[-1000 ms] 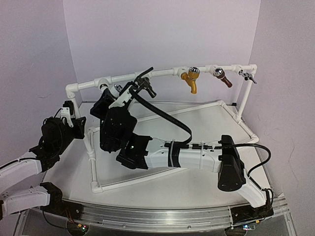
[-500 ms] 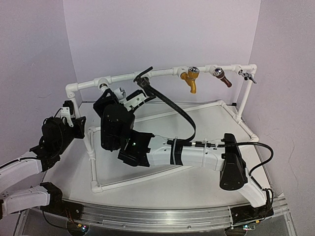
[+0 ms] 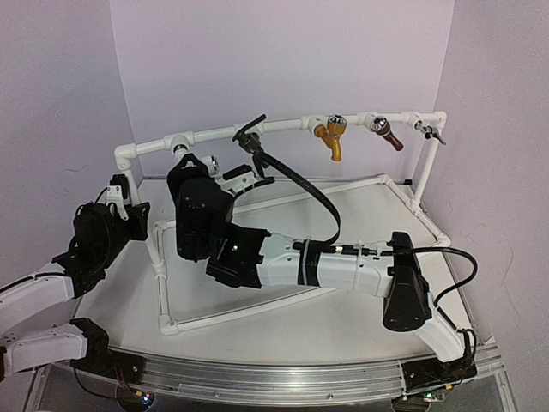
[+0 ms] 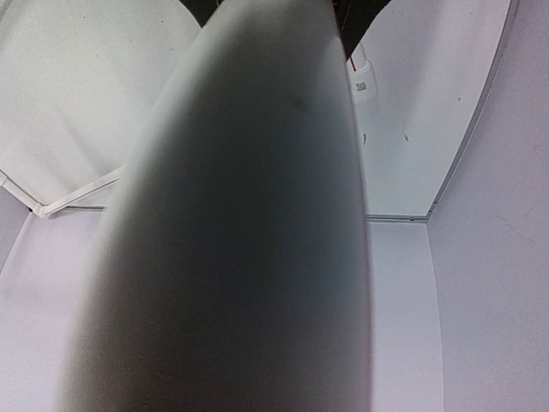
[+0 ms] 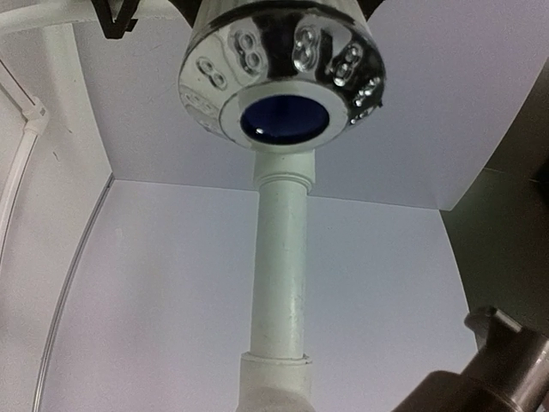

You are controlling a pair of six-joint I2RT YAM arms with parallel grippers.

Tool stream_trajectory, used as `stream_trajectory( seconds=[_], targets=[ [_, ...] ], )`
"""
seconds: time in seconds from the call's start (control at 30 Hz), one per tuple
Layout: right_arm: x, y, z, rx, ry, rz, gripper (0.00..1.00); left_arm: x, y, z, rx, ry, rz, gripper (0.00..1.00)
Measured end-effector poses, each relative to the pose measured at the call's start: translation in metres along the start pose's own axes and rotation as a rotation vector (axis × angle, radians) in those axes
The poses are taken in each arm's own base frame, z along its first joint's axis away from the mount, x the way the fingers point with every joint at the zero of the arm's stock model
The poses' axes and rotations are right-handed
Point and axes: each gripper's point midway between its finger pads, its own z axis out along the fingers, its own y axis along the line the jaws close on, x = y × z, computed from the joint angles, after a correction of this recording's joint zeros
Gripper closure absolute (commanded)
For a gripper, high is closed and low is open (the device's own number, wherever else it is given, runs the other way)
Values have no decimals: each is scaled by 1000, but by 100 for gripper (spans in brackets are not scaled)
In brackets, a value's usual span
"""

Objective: Install the water faucets
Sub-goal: Place the adaptor at the water faucet.

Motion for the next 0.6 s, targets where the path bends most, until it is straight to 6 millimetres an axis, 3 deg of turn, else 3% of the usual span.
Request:
stream_trajectory(
  seconds=[0.23, 0.6],
  targets=[
    [-1, 2, 0, -20, 13, -46, 69, 1, 1, -1, -5, 9, 0, 93],
    [16, 10, -2, -126, 179, -184, 59, 2, -3, -4, 17, 19, 7, 93]
  ],
)
